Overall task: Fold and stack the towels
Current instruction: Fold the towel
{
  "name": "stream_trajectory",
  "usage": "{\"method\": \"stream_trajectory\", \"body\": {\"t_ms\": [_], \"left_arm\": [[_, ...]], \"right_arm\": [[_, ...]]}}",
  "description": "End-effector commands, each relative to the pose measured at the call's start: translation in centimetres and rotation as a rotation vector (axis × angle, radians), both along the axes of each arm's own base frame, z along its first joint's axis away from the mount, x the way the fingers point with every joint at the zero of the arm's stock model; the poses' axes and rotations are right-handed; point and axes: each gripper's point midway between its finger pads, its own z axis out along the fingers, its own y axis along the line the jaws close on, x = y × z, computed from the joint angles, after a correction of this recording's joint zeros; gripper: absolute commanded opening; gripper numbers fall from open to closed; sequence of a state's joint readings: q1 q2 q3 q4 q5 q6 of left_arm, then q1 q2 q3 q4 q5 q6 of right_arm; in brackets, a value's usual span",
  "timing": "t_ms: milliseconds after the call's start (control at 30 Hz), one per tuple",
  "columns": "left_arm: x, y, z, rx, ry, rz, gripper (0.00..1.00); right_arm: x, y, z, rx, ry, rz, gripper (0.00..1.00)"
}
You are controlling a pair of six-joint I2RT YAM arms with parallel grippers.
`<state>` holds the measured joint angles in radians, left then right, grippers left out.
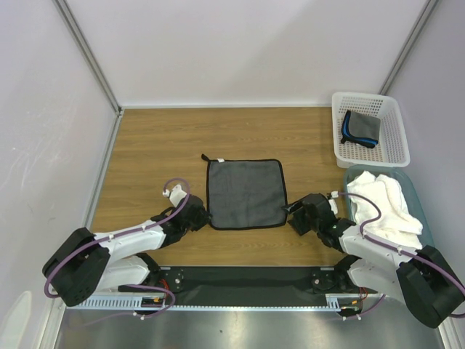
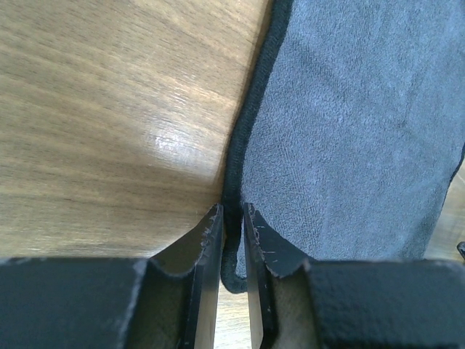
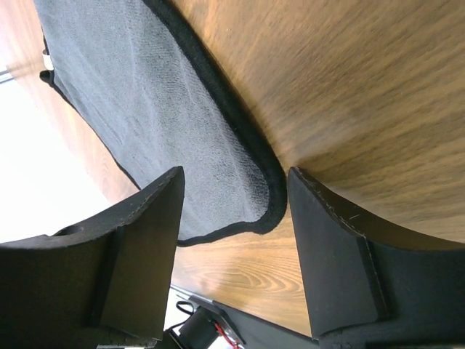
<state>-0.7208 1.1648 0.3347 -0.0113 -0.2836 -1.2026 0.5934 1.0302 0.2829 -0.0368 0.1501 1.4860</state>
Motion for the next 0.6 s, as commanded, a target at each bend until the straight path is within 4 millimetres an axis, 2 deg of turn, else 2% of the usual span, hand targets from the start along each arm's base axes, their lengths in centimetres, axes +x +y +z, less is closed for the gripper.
{"method": "stream_trajectory", "body": {"t_ms": [0, 167, 267, 300, 400, 567], "left_arm": [[-1.0, 0.8, -1.5, 0.055, 0.032, -0.029, 0.24], [-0.9, 0.7, -1.4, 0.055, 0.033, -0.030, 0.24], [-0.8, 0.8, -1.2, 0.056, 0.028, -0.029, 0.24], [-0.8, 0.8, -1.2, 0.056, 0.028, -0.029, 0.24], [-0.8, 0.7, -1.3, 0.052, 0.029, -0.030, 0.24], [-0.8, 0.6, -1.4, 0.057, 0.036, -0.035, 0.23]], "right_arm": [[1.4, -0.1, 1.4, -0.029, -0.068, -0.007, 0.64], [1.0, 0.8, 0.9, 0.003, -0.010, 0.021, 0.64], [-0.6, 1.3, 0.7, 0.050, 0.074, 0.027, 0.64], [-1.2, 1.3, 0.5, 0.063, 0.104, 0.016, 0.69], [-1.9, 1.5, 1.0, 0.076, 0.112, 0.007, 0.76], [-2.0, 1.9, 0.1, 0.094, 0.122, -0.002, 0.76]]}}
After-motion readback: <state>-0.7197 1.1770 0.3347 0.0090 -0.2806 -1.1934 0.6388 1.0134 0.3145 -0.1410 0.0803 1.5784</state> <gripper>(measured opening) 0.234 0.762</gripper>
